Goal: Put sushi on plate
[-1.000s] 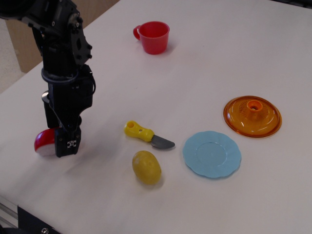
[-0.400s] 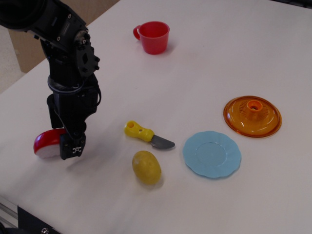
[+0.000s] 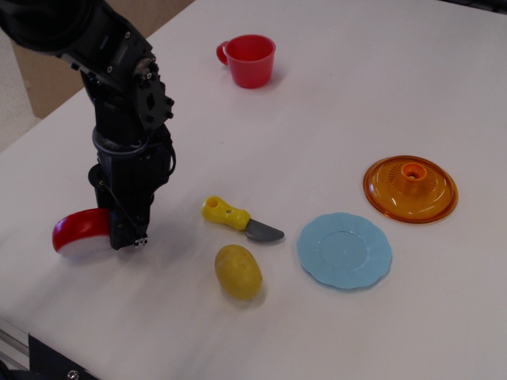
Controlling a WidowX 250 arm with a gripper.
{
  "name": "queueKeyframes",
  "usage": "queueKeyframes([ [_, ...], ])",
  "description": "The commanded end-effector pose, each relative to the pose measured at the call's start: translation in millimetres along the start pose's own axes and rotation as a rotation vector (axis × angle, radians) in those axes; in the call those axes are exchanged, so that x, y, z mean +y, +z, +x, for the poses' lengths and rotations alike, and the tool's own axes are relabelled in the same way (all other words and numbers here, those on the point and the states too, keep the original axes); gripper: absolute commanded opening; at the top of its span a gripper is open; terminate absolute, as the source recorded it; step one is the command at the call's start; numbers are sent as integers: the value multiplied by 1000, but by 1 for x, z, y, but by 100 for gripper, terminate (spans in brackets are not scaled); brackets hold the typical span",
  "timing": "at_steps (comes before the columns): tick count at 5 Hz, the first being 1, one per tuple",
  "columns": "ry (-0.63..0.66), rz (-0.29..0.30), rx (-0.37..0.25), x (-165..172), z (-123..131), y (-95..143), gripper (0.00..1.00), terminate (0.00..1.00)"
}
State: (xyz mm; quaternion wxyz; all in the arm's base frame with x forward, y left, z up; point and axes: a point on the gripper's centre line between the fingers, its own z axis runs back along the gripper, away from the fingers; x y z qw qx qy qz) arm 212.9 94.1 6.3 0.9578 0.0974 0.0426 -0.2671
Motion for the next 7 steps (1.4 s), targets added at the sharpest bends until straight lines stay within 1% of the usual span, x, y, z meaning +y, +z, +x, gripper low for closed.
queueKeyframes([
  [1, 48, 55, -25, 20, 11, 20, 0, 0],
  [2, 66, 81, -56, 23, 19, 46, 0, 0],
  [3, 89, 103, -95, 24, 29, 81, 0, 0],
  [4, 66, 109, -149, 13, 39, 109, 0, 0],
  [5, -40, 69, -169, -18, 49, 118, 0, 0],
  [6, -202, -13, -195, -56, 60, 111, 0, 0],
  [7, -288, -37, -210, -79, 77, 105, 0, 0],
])
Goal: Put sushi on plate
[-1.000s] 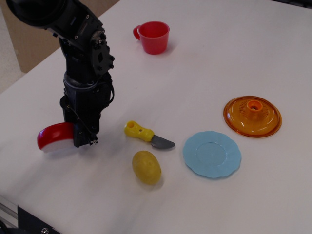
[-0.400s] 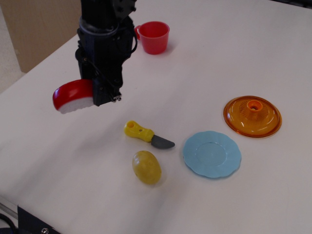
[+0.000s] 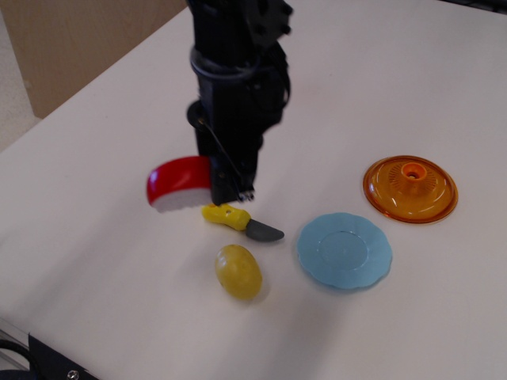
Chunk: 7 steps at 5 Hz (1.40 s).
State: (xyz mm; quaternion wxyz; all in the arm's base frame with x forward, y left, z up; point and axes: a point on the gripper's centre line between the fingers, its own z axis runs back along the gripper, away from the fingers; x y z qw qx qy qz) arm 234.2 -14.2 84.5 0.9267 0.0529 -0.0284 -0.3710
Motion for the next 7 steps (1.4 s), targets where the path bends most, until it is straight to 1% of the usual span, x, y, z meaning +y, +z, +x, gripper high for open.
queueKeyframes([
  [1, -127, -32, -44, -20, 34, -3, 0, 0],
  [2, -189, -70, -73, -23, 52, -18, 0, 0],
  [3, -251, -97, -119, -24, 69, -22, 0, 0],
  [4, -280, -114, -139, -25, 80, -30, 0, 0],
  [5, -301, -99, -150, -20, 94, -32, 0, 0],
  [6, -291, -98, -195, -18, 97, -35, 100, 0],
  [7, -333, -115, -265, -18, 99, -33, 100, 0],
])
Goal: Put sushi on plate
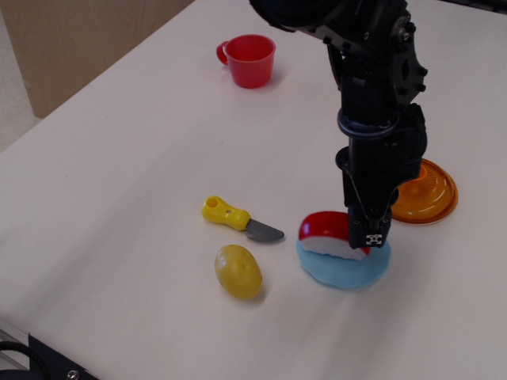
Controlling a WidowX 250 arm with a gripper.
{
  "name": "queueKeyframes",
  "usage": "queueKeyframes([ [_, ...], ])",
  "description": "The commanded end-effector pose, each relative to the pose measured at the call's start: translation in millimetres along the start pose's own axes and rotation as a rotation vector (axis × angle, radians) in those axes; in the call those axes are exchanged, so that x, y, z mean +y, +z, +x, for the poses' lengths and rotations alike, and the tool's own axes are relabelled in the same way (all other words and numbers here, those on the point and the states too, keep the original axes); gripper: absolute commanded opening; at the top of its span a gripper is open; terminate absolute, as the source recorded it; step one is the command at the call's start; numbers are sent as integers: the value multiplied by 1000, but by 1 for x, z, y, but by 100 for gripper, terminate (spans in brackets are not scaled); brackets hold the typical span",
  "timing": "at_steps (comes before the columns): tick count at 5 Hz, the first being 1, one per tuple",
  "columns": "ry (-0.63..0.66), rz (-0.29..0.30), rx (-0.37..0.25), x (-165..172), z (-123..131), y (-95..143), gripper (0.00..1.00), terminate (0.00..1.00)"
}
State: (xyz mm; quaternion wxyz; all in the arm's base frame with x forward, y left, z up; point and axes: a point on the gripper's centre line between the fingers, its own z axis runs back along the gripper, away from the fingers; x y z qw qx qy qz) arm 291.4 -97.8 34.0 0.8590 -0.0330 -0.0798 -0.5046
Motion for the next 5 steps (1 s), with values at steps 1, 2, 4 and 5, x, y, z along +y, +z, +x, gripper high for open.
queueKeyframes([
  [1, -47, 9, -109, 8, 0, 26, 100, 0],
  [2, 36, 76, -103, 10, -10, 51, 100, 0],
  [4, 133, 124, -93, 13, -19, 80, 100, 0],
  [5, 133, 124, -93, 13, -19, 80, 100, 100],
])
